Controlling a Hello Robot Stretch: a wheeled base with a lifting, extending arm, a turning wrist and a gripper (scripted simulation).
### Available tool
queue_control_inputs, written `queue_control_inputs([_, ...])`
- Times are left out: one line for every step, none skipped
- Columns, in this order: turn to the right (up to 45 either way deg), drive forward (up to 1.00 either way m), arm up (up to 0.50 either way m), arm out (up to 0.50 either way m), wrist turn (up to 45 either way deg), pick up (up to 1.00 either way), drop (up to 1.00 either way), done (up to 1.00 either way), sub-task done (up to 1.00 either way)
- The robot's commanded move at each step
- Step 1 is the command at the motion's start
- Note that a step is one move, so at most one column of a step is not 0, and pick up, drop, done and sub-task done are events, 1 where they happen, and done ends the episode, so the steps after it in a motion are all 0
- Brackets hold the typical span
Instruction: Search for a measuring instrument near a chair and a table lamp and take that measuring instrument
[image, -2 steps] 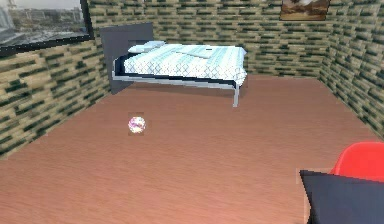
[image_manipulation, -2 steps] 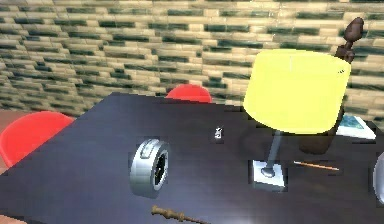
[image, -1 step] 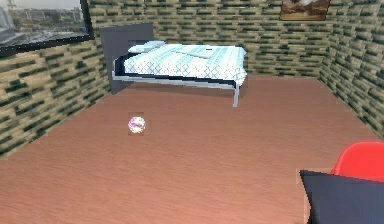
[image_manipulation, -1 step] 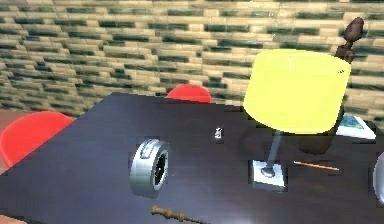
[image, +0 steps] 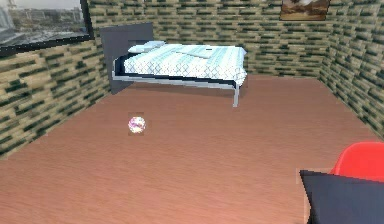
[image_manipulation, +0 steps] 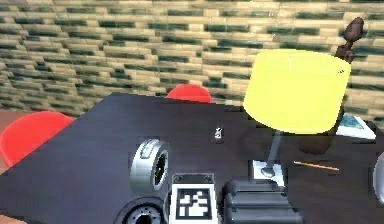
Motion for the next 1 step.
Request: queue_control_inputs([0.0, 0.00, 0.00, 0.20, 0.0, 0.00, 0.00, 0.00, 0.00])
